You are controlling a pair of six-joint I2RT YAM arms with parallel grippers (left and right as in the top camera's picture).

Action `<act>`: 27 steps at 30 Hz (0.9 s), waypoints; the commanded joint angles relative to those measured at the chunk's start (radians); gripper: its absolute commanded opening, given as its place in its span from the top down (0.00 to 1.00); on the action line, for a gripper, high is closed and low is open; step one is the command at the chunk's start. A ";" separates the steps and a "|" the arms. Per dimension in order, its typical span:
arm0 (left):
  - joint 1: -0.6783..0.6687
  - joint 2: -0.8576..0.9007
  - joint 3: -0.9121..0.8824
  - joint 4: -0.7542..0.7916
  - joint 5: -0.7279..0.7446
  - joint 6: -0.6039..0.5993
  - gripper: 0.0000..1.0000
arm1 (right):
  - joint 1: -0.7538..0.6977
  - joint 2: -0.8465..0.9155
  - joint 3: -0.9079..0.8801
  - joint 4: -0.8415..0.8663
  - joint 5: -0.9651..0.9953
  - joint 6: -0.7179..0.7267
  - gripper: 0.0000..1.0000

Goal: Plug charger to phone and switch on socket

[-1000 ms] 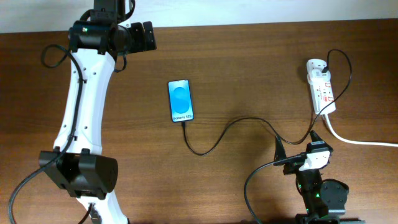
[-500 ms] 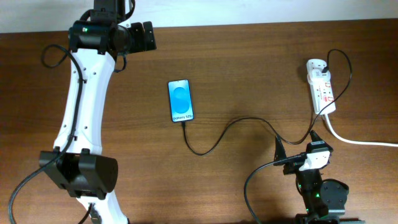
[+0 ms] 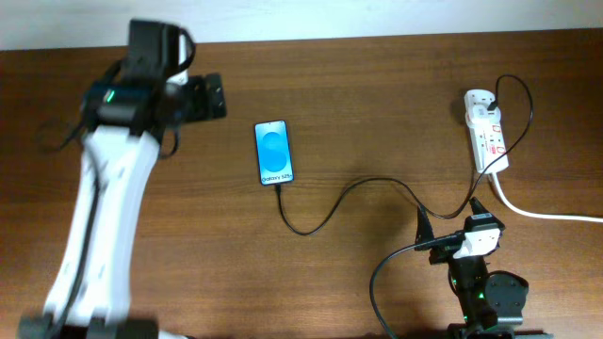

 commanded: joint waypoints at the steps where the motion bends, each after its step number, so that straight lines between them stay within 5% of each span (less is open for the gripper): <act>1: 0.000 -0.267 -0.156 -0.016 -0.097 -0.002 0.01 | -0.003 -0.010 -0.005 -0.006 0.005 0.003 0.02; 4: 0.000 -0.431 -0.276 0.049 -0.116 -0.002 0.01 | -0.003 -0.010 -0.005 -0.006 0.005 0.003 0.02; 6: 0.000 -0.575 -0.433 0.233 -0.116 0.000 0.01 | -0.003 -0.010 -0.005 -0.006 0.005 0.003 0.02; 13: 0.001 -0.960 -1.069 0.907 -0.029 0.309 0.01 | -0.003 -0.010 -0.005 -0.006 0.005 0.003 0.02; 17: 0.016 -1.175 -1.367 1.159 -0.029 0.478 0.01 | -0.003 -0.010 -0.005 -0.005 0.005 0.003 0.02; 21: 0.077 -1.395 -1.608 1.249 -0.027 0.488 0.01 | -0.003 -0.010 -0.005 -0.006 0.005 0.003 0.02; 27: 0.111 -1.667 -1.754 1.138 -0.020 0.514 0.01 | -0.003 -0.010 -0.005 -0.006 0.005 0.003 0.02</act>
